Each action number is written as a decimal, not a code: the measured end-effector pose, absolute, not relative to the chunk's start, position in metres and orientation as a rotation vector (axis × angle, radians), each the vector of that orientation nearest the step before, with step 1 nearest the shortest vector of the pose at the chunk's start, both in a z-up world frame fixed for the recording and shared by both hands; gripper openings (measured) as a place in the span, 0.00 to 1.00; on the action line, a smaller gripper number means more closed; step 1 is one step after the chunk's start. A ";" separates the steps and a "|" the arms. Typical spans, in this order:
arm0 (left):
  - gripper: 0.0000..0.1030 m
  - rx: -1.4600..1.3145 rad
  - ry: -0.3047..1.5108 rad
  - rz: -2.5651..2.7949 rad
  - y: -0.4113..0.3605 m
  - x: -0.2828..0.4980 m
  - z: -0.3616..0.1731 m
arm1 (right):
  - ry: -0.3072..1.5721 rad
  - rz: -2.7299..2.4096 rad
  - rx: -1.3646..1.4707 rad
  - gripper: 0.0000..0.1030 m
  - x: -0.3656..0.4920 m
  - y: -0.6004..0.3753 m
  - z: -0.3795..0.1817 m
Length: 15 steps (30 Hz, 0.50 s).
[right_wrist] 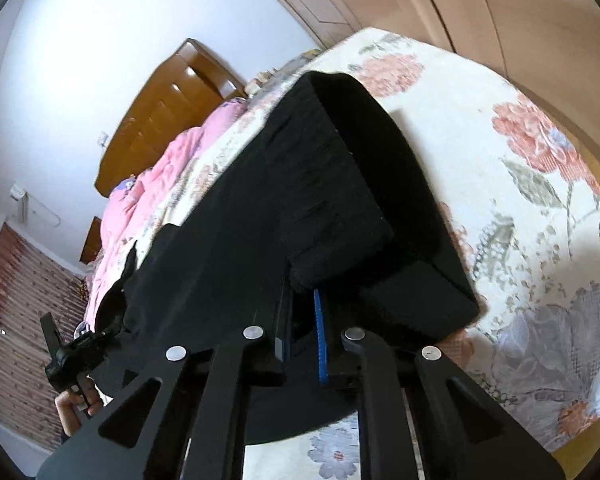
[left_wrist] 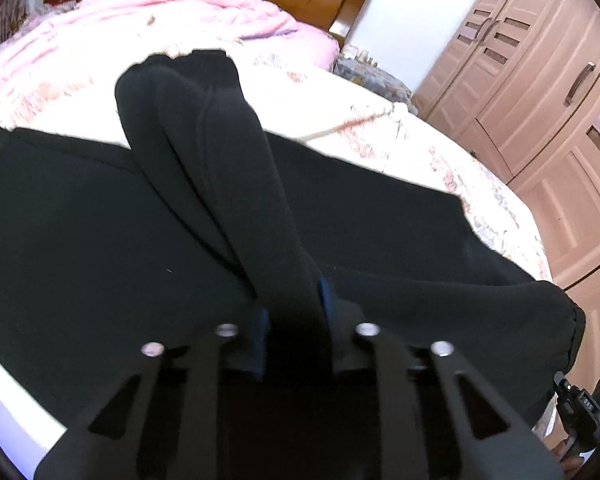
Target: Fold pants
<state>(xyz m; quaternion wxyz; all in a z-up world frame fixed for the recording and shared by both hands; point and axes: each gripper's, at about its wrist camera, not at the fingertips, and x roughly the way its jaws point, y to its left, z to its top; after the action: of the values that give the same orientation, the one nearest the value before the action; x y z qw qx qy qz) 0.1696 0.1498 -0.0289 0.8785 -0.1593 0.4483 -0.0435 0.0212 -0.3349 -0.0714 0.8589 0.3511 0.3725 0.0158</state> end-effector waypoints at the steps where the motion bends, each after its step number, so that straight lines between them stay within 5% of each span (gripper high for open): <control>1: 0.12 -0.338 0.898 -0.101 0.153 0.160 -0.016 | 0.773 0.049 0.741 0.10 0.020 -0.335 -0.067; 6: 0.12 -0.266 0.754 -0.149 0.160 0.105 0.032 | 0.756 0.115 0.763 0.09 0.012 -0.338 -0.046; 11: 0.12 -0.438 0.940 -0.149 0.177 0.086 -0.042 | 0.859 0.063 0.802 0.09 -0.004 -0.349 -0.075; 15: 0.12 -0.437 0.907 -0.137 0.173 0.079 -0.066 | 0.866 0.047 0.863 0.08 -0.007 -0.354 -0.090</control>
<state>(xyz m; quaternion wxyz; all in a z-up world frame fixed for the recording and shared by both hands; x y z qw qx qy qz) 0.0790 0.1733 -0.0662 0.8737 -0.2093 0.4342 -0.0654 -0.0069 -0.3540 -0.0904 0.8187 0.4049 0.4066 0.0221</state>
